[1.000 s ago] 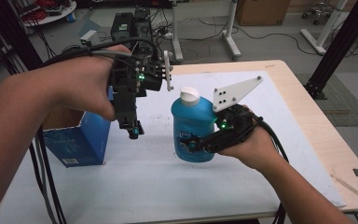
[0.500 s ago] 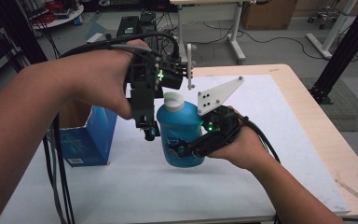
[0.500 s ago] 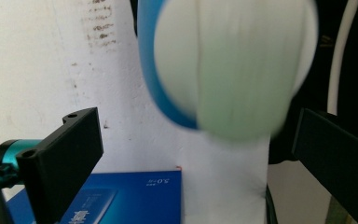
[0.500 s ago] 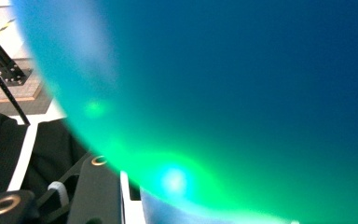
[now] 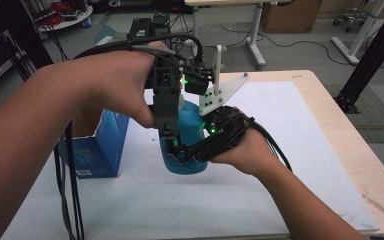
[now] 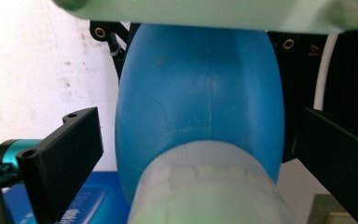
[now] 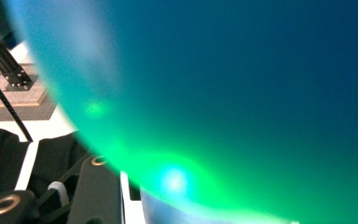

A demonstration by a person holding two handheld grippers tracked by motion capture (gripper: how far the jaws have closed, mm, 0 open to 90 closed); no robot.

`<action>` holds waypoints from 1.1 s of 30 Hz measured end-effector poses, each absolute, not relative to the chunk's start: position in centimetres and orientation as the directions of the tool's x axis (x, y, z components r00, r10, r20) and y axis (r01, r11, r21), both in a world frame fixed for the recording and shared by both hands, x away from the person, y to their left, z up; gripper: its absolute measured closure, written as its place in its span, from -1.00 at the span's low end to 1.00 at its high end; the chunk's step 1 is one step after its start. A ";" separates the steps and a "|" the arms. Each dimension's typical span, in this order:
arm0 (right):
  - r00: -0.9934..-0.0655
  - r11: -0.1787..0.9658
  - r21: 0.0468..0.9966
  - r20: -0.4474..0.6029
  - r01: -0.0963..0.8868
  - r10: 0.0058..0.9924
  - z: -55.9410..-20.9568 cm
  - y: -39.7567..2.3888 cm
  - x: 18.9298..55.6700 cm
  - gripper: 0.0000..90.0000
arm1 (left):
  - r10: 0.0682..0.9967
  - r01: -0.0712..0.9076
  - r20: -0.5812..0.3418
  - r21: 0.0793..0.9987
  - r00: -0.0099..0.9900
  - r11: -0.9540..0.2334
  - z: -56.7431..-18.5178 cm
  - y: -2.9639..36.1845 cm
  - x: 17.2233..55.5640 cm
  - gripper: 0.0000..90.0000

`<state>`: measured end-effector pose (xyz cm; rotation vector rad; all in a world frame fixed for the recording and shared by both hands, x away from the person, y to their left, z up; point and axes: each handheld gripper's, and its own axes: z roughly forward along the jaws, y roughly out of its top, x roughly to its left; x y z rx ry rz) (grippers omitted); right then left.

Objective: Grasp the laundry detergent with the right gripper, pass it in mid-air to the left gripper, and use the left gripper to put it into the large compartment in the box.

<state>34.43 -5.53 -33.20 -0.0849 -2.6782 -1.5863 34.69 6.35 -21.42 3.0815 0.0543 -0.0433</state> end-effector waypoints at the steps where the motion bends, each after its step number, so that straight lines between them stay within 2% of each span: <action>1: -0.998 0.479 0.876 0.050 0.060 0.033 -33.2 -5.5 34.4 0.03 | 0.034 0.035 -0.023 0.055 0.999 -0.998 -21.5 6.4 34.7 -0.96; 5: -0.998 0.475 0.878 0.061 0.063 0.019 -33.4 -5.2 34.4 0.03 | 0.043 0.044 -0.014 0.043 0.999 -0.998 -21.7 6.4 34.8 -0.96; 9: -0.998 0.476 0.877 0.062 0.064 0.019 -33.4 -5.2 34.4 0.03 | 0.040 0.040 -0.010 0.046 0.999 -0.998 -21.7 6.2 34.9 -0.83; 17: -0.997 0.475 0.877 0.075 0.075 0.018 -33.4 -5.3 34.6 0.03 | 0.037 0.037 0.000 0.055 0.999 -0.998 -21.7 6.0 34.9 -0.78; 23: -0.997 0.475 0.877 0.077 0.075 0.017 -33.4 -5.3 34.6 0.03 | 0.025 0.025 -0.003 0.042 1.000 -0.999 -21.8 5.8 34.9 -0.63; 33: -0.997 0.474 0.877 0.077 0.078 0.021 -33.4 -5.4 34.6 0.03 | 0.023 0.023 0.011 0.043 1.000 -0.999 -21.7 5.7 35.0 -0.55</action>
